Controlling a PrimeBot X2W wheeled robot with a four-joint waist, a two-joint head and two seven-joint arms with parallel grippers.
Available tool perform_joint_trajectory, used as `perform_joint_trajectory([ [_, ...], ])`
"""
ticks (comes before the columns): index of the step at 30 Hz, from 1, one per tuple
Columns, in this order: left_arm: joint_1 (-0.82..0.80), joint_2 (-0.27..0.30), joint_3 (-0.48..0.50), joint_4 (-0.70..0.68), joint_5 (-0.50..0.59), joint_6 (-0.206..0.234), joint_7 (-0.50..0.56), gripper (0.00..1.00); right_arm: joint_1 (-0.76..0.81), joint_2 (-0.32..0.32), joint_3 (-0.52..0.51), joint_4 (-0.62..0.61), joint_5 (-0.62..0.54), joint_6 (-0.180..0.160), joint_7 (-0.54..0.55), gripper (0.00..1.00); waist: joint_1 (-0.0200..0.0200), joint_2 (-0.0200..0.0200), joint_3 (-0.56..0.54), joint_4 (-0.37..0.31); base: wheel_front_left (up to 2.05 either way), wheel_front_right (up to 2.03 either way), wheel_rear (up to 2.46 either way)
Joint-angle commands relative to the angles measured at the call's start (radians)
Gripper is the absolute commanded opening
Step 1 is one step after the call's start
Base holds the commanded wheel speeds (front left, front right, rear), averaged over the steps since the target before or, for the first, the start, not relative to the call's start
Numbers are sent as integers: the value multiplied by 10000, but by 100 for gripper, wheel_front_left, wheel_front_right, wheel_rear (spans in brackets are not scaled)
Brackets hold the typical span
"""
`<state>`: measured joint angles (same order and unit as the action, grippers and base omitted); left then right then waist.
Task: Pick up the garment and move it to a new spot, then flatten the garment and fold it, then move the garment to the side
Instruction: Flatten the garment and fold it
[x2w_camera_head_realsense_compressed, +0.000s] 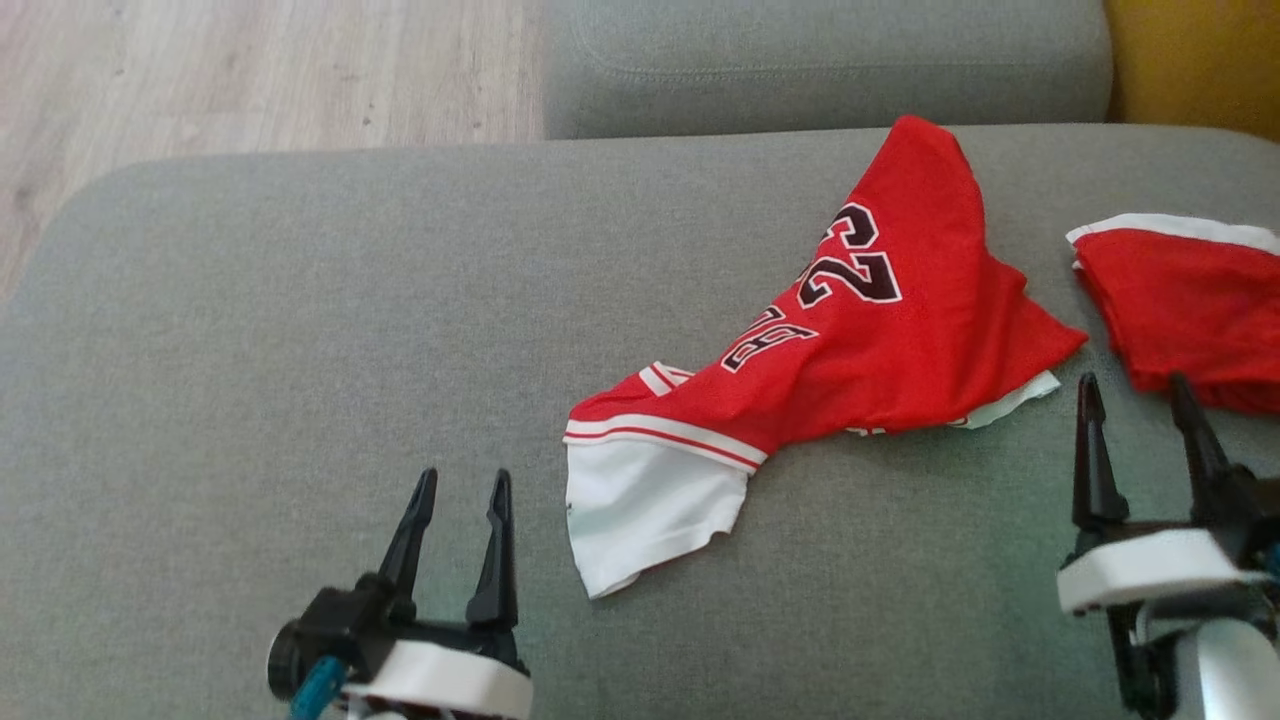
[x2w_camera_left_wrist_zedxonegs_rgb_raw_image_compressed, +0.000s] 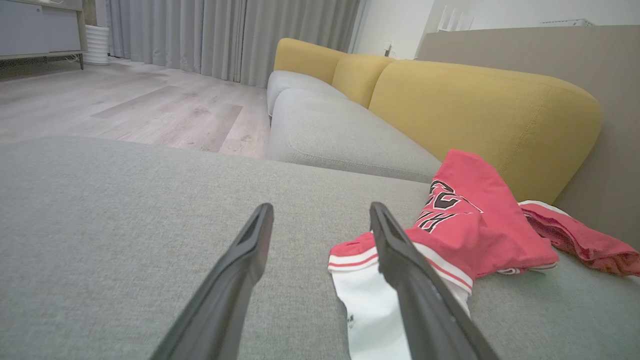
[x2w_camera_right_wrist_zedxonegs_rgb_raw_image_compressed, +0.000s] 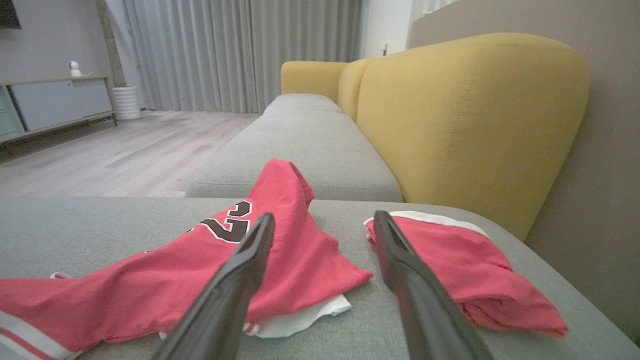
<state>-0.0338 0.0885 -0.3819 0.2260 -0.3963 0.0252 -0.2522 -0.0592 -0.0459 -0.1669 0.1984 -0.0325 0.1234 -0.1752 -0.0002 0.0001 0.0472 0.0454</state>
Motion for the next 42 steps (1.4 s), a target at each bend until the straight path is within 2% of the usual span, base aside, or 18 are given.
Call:
perform_joint_trajectory([
  [1, -146, -11, 424, -311, -39, -7, -95, 100, -138, -49, 304, -532, 245, 73, 54, 100, 2, -1, -72, -6, 0, 0, 0],
  [7, 90, -30, 413, -279, -61, 11, -95, 100, 569, -46, 617, -1115, 898, 73, 226, 100, 2, -1, -183, 23, 0, 0, 0],
  [29, 153, 79, 105, -157, -60, 70, 23, 100, 800, -44, 747, -1420, 969, 73, 346, 100, 2, -1, -151, 171, 0, 0, 0],
  [36, -34, -67, -686, 293, 31, 1, 1055, 100, 604, -44, 868, -1491, 932, 73, 316, 100, 2, -1, 267, -17, 0, 0, 0],
  [42, -370, -269, -1152, 883, -137, 336, 1847, 100, 436, -43, 1039, -1481, 935, 73, 329, 100, 2, -1, 628, -302, 0, 0, 0],
])
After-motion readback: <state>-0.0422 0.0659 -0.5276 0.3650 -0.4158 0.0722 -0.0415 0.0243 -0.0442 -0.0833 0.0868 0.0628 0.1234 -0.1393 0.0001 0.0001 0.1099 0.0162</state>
